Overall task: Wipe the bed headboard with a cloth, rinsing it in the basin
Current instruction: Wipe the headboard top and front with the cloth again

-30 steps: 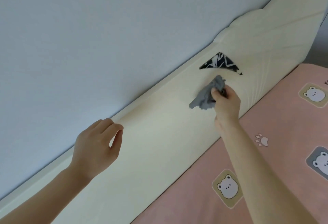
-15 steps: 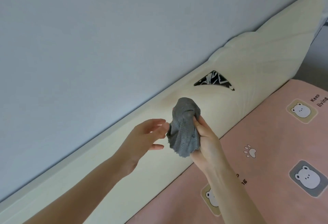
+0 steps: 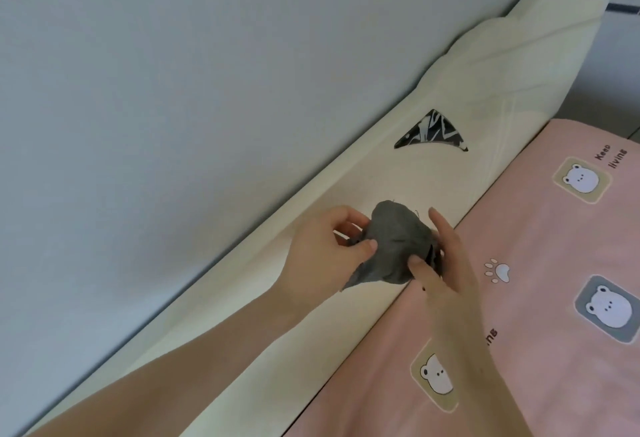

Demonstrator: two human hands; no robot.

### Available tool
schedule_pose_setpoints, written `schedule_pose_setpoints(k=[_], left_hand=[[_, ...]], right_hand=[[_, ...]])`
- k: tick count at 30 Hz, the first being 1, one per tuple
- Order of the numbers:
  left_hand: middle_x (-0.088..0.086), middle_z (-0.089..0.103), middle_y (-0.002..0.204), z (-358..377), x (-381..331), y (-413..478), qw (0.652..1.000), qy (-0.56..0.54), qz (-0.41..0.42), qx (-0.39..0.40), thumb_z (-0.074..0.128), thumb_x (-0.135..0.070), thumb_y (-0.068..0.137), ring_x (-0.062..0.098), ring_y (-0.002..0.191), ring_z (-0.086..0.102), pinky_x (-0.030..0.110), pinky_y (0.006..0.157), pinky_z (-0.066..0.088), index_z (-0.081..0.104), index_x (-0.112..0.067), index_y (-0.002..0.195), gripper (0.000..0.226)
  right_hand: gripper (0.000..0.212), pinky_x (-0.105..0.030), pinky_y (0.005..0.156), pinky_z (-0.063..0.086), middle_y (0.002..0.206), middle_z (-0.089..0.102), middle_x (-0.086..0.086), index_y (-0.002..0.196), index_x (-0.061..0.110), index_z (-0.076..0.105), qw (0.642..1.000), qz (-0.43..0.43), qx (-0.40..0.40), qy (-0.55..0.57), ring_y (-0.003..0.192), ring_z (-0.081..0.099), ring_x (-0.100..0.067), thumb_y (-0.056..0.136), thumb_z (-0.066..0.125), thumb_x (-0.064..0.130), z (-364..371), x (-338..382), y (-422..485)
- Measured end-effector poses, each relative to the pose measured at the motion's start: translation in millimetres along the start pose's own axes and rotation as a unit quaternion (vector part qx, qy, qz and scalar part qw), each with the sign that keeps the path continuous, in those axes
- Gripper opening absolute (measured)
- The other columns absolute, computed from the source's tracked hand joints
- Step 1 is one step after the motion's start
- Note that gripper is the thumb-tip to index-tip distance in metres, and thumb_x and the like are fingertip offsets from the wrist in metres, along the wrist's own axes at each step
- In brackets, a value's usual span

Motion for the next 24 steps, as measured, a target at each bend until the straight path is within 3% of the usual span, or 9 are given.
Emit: schedule_pose_setpoints(k=[3, 6, 9, 11, 13, 16, 18, 21, 24], left_hand=[[-0.008, 0.064, 0.075, 10, 4, -4, 0.999, 0.014, 0.0, 0.033, 0.069, -0.013, 0.078, 0.002, 0.055, 0.056, 0.015, 0.053, 0.047, 0.067, -0.022, 0.082, 0.01], [-0.006, 0.066, 0.079, 17, 7, -11, 0.998, 0.045, 0.019, 0.04, 0.07, -0.014, 0.077, 0.003, 0.06, 0.057, 0.019, 0.059, 0.049, 0.067, -0.021, 0.083, 0.01], [-0.012, 0.066, 0.08, 17, 18, -24, 0.993, 0.099, 0.06, 0.03, 0.069, -0.015, 0.078, -0.001, 0.065, 0.059, 0.01, 0.061, 0.047, 0.066, -0.025, 0.083, 0.011], [-0.012, 0.067, 0.085, 13, 31, -41, 0.986, 0.143, 0.089, 0.019, 0.065, -0.017, 0.081, -0.001, 0.069, 0.061, 0.008, 0.061, 0.047, 0.066, -0.026, 0.087, 0.011], [-0.012, 0.067, 0.089, -1, 50, -63, 0.972, 0.186, 0.143, -0.029, 0.062, -0.017, 0.084, -0.002, 0.076, 0.062, 0.013, 0.067, 0.052, 0.068, -0.026, 0.091, 0.013], [-0.011, 0.065, 0.088, -37, 78, -106, 0.892, 0.312, 0.299, -0.135, 0.059, -0.013, 0.085, 0.004, 0.08, 0.062, 0.023, 0.07, 0.053, 0.071, -0.021, 0.09, 0.015], [0.0, 0.067, 0.088, -63, 96, -131, 0.787, 0.426, 0.408, -0.182, 0.06, -0.006, 0.082, 0.018, 0.079, 0.064, 0.03, 0.069, 0.052, 0.071, -0.011, 0.087, 0.014], [0.01, 0.069, 0.091, -104, 118, -150, 0.658, 0.554, 0.472, -0.195, 0.058, -0.002, 0.084, 0.03, 0.079, 0.062, 0.032, 0.071, 0.047, 0.072, -0.004, 0.085, 0.014], [0.011, 0.069, 0.101, -134, 125, -148, 0.629, 0.588, 0.482, -0.163, 0.055, -0.011, 0.089, 0.032, 0.089, 0.062, 0.032, 0.079, 0.045, 0.071, -0.005, 0.094, 0.018]], right_hand=[[0.056, -0.009, 0.089, 0.042, 0.132, 0.044, 0.019, 0.126, 0.054, 0.046, 0.992, -0.101, 0.021, -0.075, 0.122, 0.045, 0.002, 0.074, 0.061, 0.041, 3, -14, -20], [0.061, -0.004, 0.089, 0.038, 0.133, 0.041, 0.024, 0.129, 0.056, 0.039, 0.985, -0.13, 0.037, -0.11, 0.123, 0.041, 0.006, 0.071, 0.058, 0.048, 15, -37, -25], [0.056, -0.018, 0.082, 0.049, 0.114, 0.06, 0.012, 0.132, 0.048, 0.037, 0.98, -0.145, 0.048, -0.129, 0.103, 0.057, -0.002, 0.078, 0.051, 0.047, 26, -60, -36], [0.043, -0.013, 0.064, 0.048, 0.087, 0.065, 0.013, 0.125, 0.045, 0.047, 0.983, -0.136, 0.045, -0.114, 0.078, 0.06, -0.002, 0.083, 0.049, 0.039, 30, -78, -45], [0.033, -0.007, 0.057, 0.042, 0.084, 0.066, 0.017, 0.114, 0.039, 0.057, 0.988, -0.135, 0.013, -0.072, 0.069, 0.059, 0.002, 0.084, 0.046, 0.032, 30, -96, -58], [0.023, -0.009, 0.058, 0.04, 0.078, 0.068, 0.016, 0.094, 0.043, 0.064, 0.992, -0.119, -0.03, -0.022, 0.067, 0.056, -0.001, 0.085, 0.044, 0.037, 32, -125, -87], [0.027, -0.011, 0.064, 0.039, 0.08, 0.066, 0.017, 0.099, 0.038, 0.066, 0.993, -0.105, -0.049, -0.034, 0.07, 0.054, 0.0, 0.084, 0.043, 0.039, 39, -151, -109], [0.024, -0.03, 0.083, 0.046, 0.109, 0.064, 0.016, 0.099, 0.038, 0.064, 0.988, -0.105, -0.077, -0.085, 0.1, 0.06, -0.01, 0.086, 0.043, 0.037, 61, -192, -144], [0.036, -0.039, 0.099, 0.044, 0.127, 0.056, 0.014, 0.114, 0.028, 0.064, 0.983, -0.104, -0.127, -0.086, 0.118, 0.052, -0.014, 0.086, 0.044, 0.04, 81, -215, -172]])
Point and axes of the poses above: each hand's wrist, its own y-axis towards the middle knuckle, its own z-axis out of the palm, x = y × z, the point moved 4 cm from there along y, towards the middle knuckle
